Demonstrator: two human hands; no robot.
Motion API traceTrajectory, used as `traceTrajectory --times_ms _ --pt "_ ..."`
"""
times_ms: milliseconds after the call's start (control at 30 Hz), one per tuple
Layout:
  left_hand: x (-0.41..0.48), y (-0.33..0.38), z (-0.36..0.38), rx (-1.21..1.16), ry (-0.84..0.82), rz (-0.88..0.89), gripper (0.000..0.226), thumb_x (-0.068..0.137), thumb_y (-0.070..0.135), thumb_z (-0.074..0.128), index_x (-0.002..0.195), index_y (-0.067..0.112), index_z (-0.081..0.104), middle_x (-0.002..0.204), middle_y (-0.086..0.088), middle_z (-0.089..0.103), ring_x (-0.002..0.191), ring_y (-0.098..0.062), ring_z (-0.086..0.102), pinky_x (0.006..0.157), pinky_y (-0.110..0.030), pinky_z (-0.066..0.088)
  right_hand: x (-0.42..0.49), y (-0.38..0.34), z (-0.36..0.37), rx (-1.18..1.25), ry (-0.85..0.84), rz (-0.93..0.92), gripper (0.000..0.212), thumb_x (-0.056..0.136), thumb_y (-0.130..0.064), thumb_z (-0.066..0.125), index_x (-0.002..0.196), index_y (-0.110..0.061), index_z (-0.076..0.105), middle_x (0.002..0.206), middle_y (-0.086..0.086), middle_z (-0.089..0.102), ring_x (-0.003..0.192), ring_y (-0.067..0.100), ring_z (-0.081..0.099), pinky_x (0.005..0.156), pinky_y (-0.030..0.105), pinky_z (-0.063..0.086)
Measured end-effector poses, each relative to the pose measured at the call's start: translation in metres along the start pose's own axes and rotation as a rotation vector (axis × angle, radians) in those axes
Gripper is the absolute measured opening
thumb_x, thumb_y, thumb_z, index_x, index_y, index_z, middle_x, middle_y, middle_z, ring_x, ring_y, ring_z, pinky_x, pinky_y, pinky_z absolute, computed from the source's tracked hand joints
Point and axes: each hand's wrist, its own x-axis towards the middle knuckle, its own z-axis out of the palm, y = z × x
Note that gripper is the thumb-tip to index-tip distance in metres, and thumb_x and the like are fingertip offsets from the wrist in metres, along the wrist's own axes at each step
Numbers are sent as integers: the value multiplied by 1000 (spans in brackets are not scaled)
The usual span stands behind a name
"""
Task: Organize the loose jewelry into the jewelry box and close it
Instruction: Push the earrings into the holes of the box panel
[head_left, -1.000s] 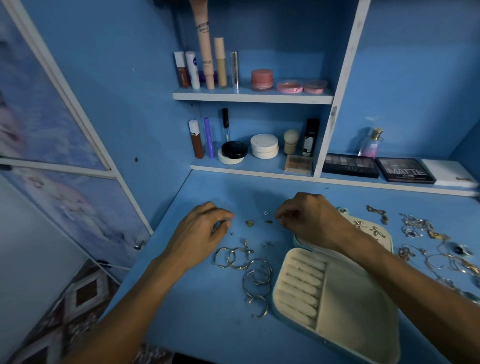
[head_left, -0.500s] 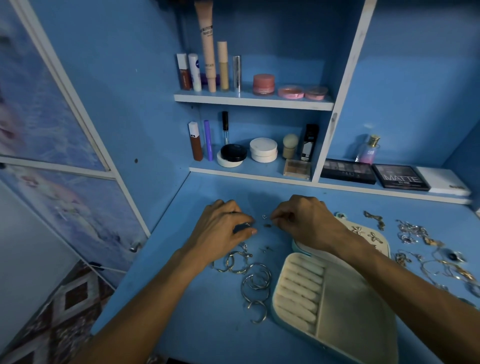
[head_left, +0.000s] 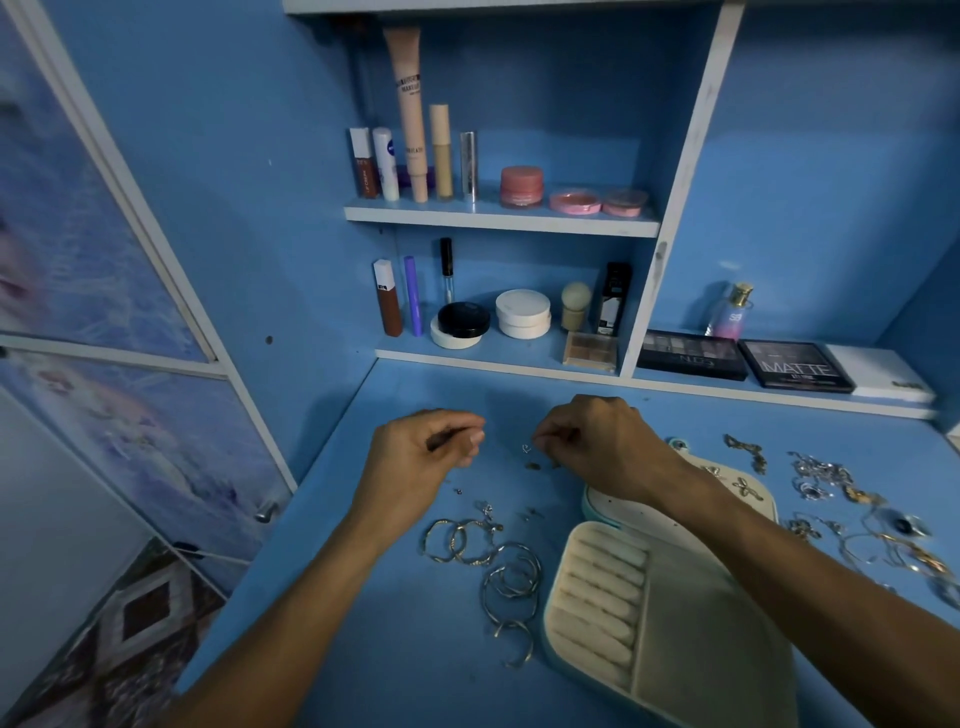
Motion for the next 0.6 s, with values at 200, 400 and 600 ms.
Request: traceTrajectory --times_ms 200,400,600 --pt "-20 -10 -13 -200 183 -95 16 94 10 68 108 12 74 94 -5 77 92 -18 75 81 -25 60 13 -11 5 -57 -62 6 20 90 -19 65 101 -30 76 88 -20 62 96 15 62 95 41 47" --pt "-27 -22 -12 -105 266 -84 10 93 15 69 100 22 73 90 4 75 79 -19 75 72 -29 61 23 -23 13 -157 -100 -30 15 91 -27 65 101 -30 76 88 -19 51 101 14 58 85 34 30" --pt "-27 -22 -11 -70 274 -91 11 92 17 72 100 24 74 84 3 73 64 -15 66 60 -22 55 28 -29 17 -265 -123 -43 15 91 -28 64 101 -30 75 107 -9 64 104 16 58 92 38 32"
